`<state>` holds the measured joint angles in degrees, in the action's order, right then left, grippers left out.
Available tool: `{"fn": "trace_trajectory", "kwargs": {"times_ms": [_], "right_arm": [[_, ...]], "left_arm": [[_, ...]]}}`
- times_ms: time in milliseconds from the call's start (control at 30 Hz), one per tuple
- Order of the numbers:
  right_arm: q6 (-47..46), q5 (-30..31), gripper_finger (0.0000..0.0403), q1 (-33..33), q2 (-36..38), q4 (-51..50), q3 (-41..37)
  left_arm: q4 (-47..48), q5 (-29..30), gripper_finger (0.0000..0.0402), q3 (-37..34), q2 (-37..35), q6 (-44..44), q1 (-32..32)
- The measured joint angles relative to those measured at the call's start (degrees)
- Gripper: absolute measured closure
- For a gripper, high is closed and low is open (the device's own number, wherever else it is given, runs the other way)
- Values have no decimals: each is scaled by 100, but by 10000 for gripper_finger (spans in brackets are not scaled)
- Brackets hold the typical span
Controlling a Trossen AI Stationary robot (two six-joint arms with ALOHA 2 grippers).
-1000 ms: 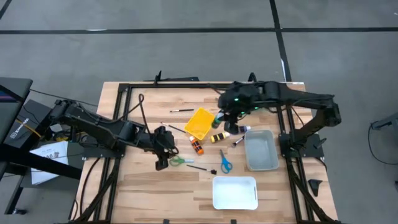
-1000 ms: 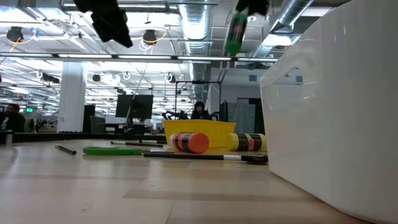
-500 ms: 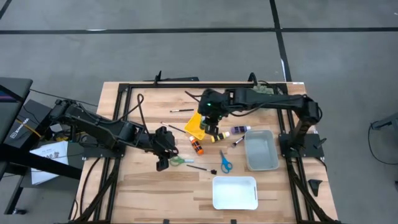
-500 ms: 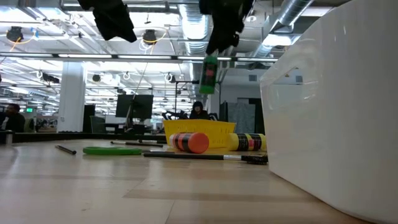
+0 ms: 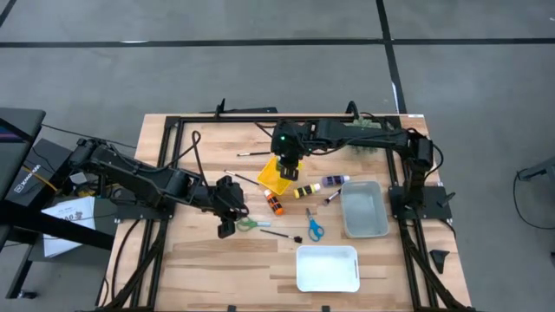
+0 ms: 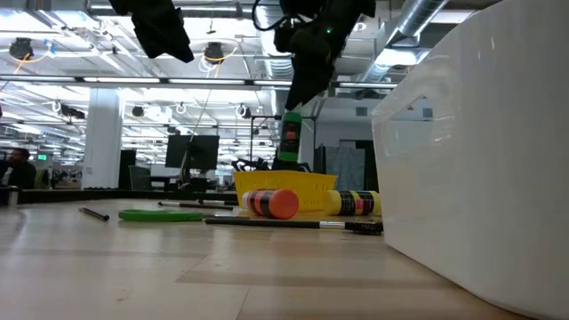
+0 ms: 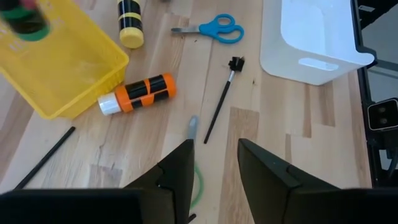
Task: Pick & Place Paint Supplies
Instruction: Put the green paint bottle into the yellow bin
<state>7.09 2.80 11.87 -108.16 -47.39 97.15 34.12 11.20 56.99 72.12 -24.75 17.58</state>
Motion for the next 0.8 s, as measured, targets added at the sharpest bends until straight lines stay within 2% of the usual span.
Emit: {"fn": "trace_trajectory", "kwargs": {"times_ms": [267,400,800], "right_arm": [[82,-104,294,341,13,176,-288],[195,-132,294,341,13,589,-486],[195,-178,294,296,15,959,-895]], "left_arm": [[-1,81,286,0,0,3,0],[-2,143,286,0,0,5,-2],[8,211,286,0,0,6,-2]]}}
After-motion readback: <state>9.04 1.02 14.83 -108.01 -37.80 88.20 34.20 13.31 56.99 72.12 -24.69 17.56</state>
